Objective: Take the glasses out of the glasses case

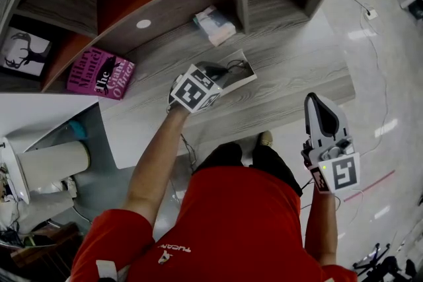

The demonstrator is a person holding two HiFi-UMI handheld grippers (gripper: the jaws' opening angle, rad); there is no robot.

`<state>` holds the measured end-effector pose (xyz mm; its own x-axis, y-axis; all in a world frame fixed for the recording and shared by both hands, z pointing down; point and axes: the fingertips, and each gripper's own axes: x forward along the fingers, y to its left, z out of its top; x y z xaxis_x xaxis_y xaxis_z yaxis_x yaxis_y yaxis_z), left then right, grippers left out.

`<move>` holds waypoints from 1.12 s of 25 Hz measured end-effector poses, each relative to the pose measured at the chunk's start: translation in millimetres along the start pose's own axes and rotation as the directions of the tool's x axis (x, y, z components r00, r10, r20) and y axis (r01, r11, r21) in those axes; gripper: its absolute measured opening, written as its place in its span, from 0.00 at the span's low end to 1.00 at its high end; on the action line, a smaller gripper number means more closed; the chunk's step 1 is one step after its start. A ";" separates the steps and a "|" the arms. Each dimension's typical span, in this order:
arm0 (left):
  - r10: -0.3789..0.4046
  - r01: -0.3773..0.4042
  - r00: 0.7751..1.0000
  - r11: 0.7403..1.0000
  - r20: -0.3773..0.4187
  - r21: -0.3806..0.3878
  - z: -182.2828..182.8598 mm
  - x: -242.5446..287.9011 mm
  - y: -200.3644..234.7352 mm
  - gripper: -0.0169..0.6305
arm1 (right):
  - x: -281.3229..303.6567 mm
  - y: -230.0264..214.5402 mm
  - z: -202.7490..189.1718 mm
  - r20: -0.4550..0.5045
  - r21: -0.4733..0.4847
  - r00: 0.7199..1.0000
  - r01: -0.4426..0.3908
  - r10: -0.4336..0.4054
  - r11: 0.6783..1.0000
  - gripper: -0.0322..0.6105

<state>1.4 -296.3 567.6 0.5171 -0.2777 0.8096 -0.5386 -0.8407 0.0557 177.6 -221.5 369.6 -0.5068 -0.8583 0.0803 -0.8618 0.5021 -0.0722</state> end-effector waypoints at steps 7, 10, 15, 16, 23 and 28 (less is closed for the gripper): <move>0.073 -0.075 0.986 0.997 0.147 0.007 29.2 -32.4 -0.4 0.06 | 5.0 11.8 8.8 0.010 -0.009 1.000 -0.020 0.020 1.000 0.06; 0.097 -0.100 0.974 0.995 0.205 0.005 40.4 -46.8 -4.1 0.06 | 7.7 16.8 14.3 0.024 -0.019 0.999 -0.031 0.031 0.999 0.06; 0.119 -0.118 0.938 0.993 0.325 -0.021 63.0 -74.5 -14.6 0.06 | 12.4 25.8 21.8 0.037 -0.029 0.998 -0.051 0.052 0.998 0.06; 0.118 -0.115 0.927 0.993 0.355 -0.028 68.4 -80.2 -18.0 0.06 | 13.6 27.8 23.1 0.040 -0.030 0.998 -0.055 0.056 0.998 0.06; 0.145 -0.140 0.830 0.989 0.539 -0.051 101.3 -121.8 -36.4 0.06 | 19.7 42.8 33.0 0.064 -0.038 0.994 -0.085 0.088 0.996 0.06; 0.160 -0.169 0.739 0.984 0.655 -0.051 123.9 -153.3 -49.6 0.06 | 21.2 52.8 42.9 0.087 -0.043 0.990 -0.106 0.110 0.993 0.06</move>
<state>31.2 -269.6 368.3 0.7311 -0.6443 0.2245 -0.6511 -0.7572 -0.0524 122.3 -217.8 324.9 -0.5944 -0.8041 -0.0149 -0.8033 0.5945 -0.0374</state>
